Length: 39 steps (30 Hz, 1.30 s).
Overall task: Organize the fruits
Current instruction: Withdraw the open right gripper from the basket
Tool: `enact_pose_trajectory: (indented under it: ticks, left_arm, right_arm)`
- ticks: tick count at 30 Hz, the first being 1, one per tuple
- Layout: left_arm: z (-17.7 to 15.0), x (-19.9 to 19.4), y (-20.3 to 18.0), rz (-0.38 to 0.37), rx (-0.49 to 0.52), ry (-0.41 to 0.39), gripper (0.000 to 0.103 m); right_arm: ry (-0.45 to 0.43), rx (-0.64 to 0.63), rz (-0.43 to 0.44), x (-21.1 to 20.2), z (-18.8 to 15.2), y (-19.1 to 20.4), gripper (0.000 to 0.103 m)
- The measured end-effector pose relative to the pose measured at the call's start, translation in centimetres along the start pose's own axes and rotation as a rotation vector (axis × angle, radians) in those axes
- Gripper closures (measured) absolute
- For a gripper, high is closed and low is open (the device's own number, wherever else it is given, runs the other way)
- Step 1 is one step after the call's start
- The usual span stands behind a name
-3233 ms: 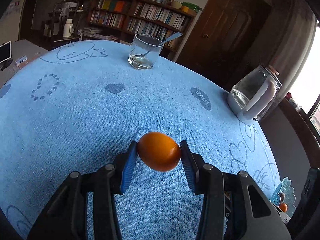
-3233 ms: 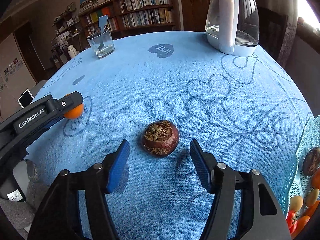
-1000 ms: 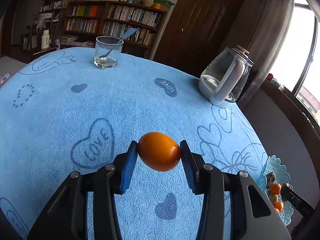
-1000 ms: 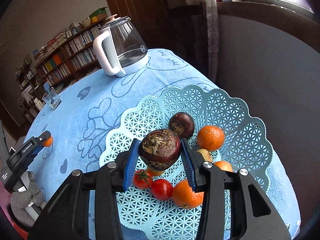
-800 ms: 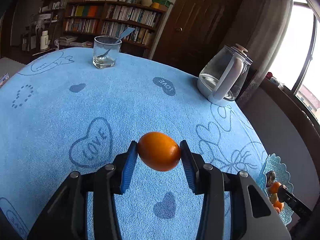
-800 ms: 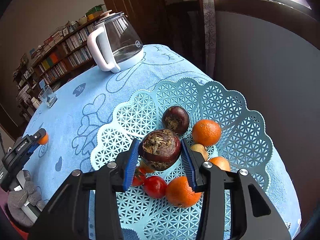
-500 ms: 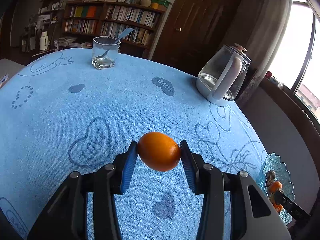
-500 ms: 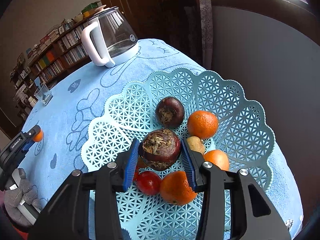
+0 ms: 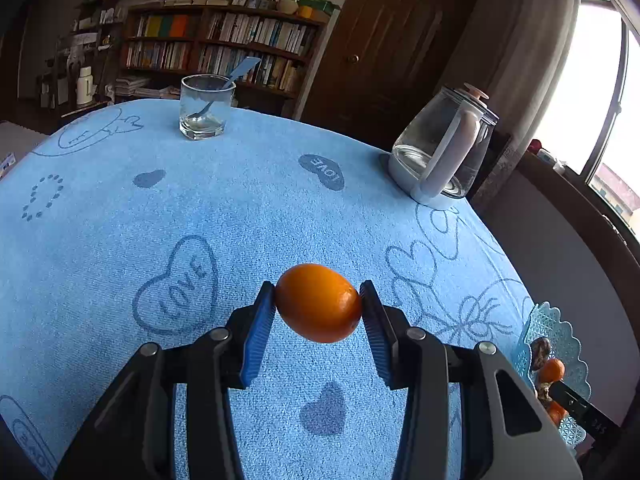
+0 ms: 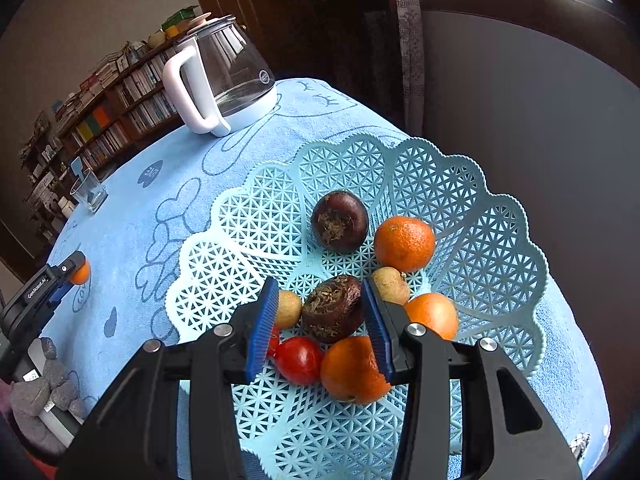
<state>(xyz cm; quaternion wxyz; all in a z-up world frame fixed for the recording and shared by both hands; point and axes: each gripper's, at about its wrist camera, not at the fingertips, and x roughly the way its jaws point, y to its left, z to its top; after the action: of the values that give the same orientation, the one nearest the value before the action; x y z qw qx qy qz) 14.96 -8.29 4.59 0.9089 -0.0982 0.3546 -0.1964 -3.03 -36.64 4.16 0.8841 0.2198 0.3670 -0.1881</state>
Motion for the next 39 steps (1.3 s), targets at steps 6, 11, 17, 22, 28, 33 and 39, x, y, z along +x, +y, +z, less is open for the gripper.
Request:
enact_pose_trajectory:
  ticks: [6, 11, 17, 22, 28, 33, 39]
  left_arm:
    - [0.0, 0.0, -0.1, 0.0, 0.002, 0.0, 0.059]
    - [-0.1, 0.0, -0.2, 0.0, 0.005, 0.0, 0.059]
    - [-0.3, 0.1, -0.5, -0.001, 0.017, 0.001, 0.059]
    - [-0.4, 0.1, -0.8, -0.003, 0.028, 0.003, 0.059]
    - [-0.9, -0.2, -1.8, -0.042, 0.043, 0.015, 0.059]
    - [-1.7, -0.3, -3.2, -0.073, 0.079, 0.034, 0.059]
    - [-2.6, -0.7, -4.1, -0.139, 0.081, 0.075, 0.059]
  right_arm:
    - [0.001, 0.004, 0.001, -0.1, -0.1, 0.0, 0.059]
    - [-0.006, 0.003, 0.006, -0.5, -0.2, 0.1, 0.059]
    - [-0.041, 0.003, -0.001, -1.5, -0.3, -0.3, 0.051]
    - [-0.063, 0.023, -0.002, -2.2, -0.5, -1.3, 0.051]
    - [-0.083, 0.06, -0.006, -3.2, -1.0, -3.1, 0.05]
    - [-0.122, 0.087, -0.017, -4.5, -1.5, -4.7, 0.035]
    - [-0.171, 0.102, -0.01, -6.6, -2.0, -6.6, 0.018]
